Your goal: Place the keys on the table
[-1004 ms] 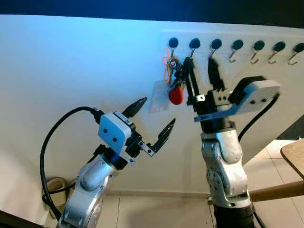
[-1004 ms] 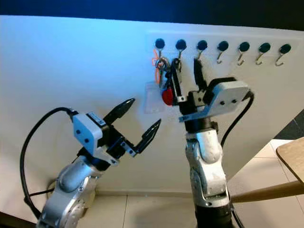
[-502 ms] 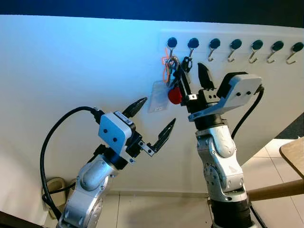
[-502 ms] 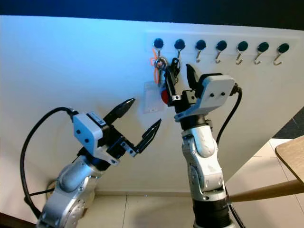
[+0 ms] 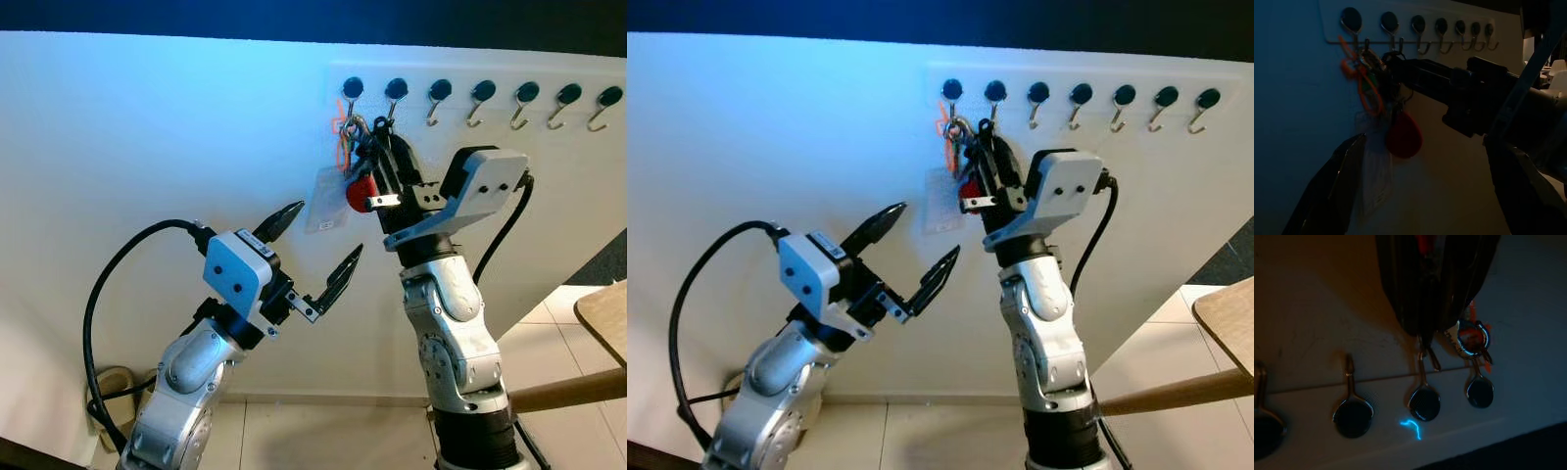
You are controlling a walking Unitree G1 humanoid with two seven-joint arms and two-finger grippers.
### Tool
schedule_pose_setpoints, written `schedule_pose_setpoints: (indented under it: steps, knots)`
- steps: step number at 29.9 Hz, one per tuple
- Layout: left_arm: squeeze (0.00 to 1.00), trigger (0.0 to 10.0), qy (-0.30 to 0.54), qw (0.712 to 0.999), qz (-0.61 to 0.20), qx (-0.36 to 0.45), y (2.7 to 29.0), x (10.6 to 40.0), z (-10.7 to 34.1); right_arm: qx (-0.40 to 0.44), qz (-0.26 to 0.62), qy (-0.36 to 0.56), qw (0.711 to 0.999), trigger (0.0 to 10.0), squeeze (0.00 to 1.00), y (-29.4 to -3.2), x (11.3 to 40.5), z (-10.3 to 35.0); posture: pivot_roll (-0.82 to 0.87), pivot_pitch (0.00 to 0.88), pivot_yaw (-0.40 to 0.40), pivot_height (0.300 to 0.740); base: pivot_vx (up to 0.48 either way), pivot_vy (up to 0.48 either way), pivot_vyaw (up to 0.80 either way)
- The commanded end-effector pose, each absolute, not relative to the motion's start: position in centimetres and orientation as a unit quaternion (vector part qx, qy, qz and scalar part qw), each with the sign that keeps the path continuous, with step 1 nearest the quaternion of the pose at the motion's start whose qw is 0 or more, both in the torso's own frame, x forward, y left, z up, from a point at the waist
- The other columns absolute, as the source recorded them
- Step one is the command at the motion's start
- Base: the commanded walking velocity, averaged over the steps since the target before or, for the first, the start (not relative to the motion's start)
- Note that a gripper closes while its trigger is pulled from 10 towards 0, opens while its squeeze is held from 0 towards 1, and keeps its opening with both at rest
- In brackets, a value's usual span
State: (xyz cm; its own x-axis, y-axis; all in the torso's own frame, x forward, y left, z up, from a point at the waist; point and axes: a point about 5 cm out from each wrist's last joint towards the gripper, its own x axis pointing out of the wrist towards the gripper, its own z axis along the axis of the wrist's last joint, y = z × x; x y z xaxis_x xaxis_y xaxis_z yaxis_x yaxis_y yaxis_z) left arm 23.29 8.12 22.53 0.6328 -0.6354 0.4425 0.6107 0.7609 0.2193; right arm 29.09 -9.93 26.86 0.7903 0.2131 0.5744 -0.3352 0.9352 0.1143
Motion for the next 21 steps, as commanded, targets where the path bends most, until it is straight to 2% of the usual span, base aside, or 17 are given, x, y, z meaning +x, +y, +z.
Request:
schedule_pose_setpoints:
  steps: [1, 2, 3, 5, 11, 12, 13, 14, 15, 21]
  knots:
    - [0.0, 10.0, -0.247, 0.903, -0.351, 0.025, 7.9, 23.2, 22.0, 0.11, 0.141, -0.269, 0.946, 1.1, 0.0, -10.1, 29.4, 26.2, 0.07, 0.11, -0.034, 0.74, 0.0, 0.0, 0.0]
    - [0.0, 10.0, -0.247, 0.903, -0.351, 0.025, 7.9, 23.2, 22.0, 0.111, 0.141, -0.267, 0.947, 1.1, 0.0, -10.1, 29.4, 26.2, 0.07, 0.11, -0.034, 0.74, 0.0, 0.0, 0.0]
    - [0.0, 10.0, -0.247, 0.903, -0.351, 0.026, 7.9, 23.2, 22.0, 0.112, 0.14, -0.266, 0.947, 0.3, 0.0, -10.1, 29.5, 26.2, 0.07, 0.11, -0.034, 0.74, 0.0, 0.0, 0.0]
    - [0.0, 10.0, -0.247, 0.903, -0.351, 0.026, 7.9, 23.2, 22.0, 0.114, 0.139, -0.267, 0.947, 0.0, 0.0, -10.1, 29.5, 26.3, 0.07, 0.11, -0.034, 0.74, 0.0, 0.0, 0.0]
    - [0.0, 10.0, -0.249, 0.903, -0.35, 0.025, 7.9, 23.2, 22.1, 0.121, 0.139, -0.296, 0.937, 0.0, 0.0, -10.3, 29.1, 27.2, 0.07, 0.111, -0.034, 0.74, 0.0, 0.0, 0.0]
    - [0.0, 10.0, -0.25, 0.903, -0.349, 0.025, 8.0, 23.2, 22.1, 0.122, 0.139, -0.313, 0.932, 2.3, 0.0, -10.4, 28.8, 27.7, 0.07, 0.112, -0.033, 0.74, 0.0, 0.0, 0.0]
    - [0.0, 10.0, -0.25, 0.903, -0.349, 0.025, 8.0, 23.2, 22.2, 0.121, 0.139, -0.328, 0.927, 2.3, 0.0, -10.4, 28.6, 28.2, 0.07, 0.112, -0.033, 0.74, 0.0, 0.0, 0.0]
    - [0.0, 10.0, -0.25, 0.903, -0.349, 0.025, 8.0, 23.2, 22.2, 0.119, 0.138, -0.342, 0.922, 7.9, 0.0, -10.4, 28.4, 28.6, 0.07, 0.114, -0.032, 0.74, 0.0, 0.0, 0.0]
    - [0.0, 10.0, -0.251, 0.903, -0.349, 0.025, 8.0, 23.2, 22.2, 0.118, 0.136, -0.363, 0.914, 10.0, 0.0, -10.5, 28.1, 29.4, 0.07, 0.114, -0.032, 0.74, 0.0, 0.0, 0.0]
    - [0.0, 10.0, -0.251, 0.903, -0.349, 0.025, 8.0, 23.2, 22.2, 0.119, 0.142, -0.389, 0.903, 10.0, 0.0, -10.4, 27.6, 30.5, 0.07, 0.115, -0.03, 0.74, 0.0, 0.0, 0.0]
